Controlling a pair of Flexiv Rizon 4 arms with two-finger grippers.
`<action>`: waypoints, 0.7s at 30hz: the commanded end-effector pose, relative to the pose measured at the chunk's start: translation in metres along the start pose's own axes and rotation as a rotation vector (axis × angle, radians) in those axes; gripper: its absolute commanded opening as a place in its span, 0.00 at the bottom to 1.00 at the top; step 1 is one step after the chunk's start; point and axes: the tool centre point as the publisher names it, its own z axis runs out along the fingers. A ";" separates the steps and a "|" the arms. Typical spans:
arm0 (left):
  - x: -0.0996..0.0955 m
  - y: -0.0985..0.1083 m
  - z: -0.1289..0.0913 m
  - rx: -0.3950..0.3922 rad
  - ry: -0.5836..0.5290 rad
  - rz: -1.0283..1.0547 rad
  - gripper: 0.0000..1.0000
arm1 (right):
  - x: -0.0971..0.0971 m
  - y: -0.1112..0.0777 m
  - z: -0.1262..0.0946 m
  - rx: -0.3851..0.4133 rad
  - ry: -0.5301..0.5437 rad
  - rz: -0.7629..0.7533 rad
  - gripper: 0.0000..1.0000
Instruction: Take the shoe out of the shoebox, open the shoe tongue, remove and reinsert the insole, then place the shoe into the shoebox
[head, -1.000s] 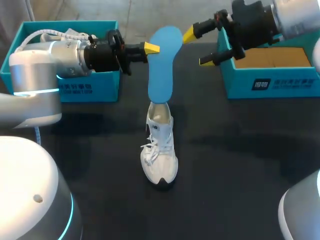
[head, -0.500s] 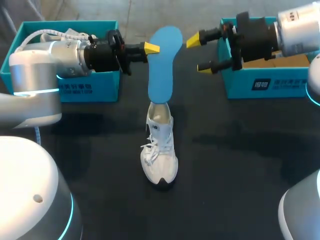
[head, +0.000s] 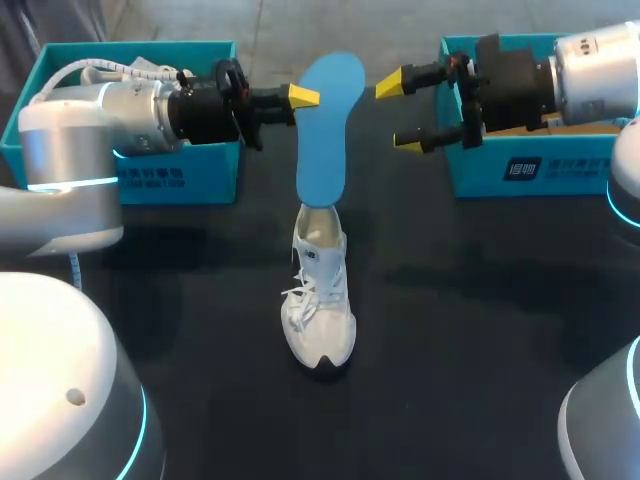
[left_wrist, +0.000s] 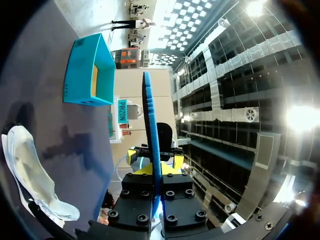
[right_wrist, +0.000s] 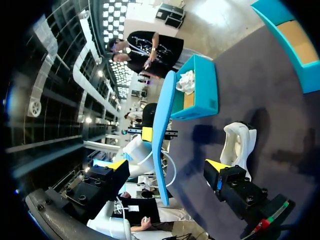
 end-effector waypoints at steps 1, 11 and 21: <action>0.001 0.001 0.000 0.003 -0.003 0.000 0.00 | 0.000 0.000 0.001 -0.003 -0.001 0.001 1.00; 0.001 0.001 0.000 0.003 -0.003 0.000 0.00 | 0.000 0.000 0.001 -0.003 -0.001 0.001 1.00; -0.006 0.004 -0.011 -0.111 -0.065 0.532 0.00 | 0.000 0.000 0.001 -0.003 -0.001 0.001 1.00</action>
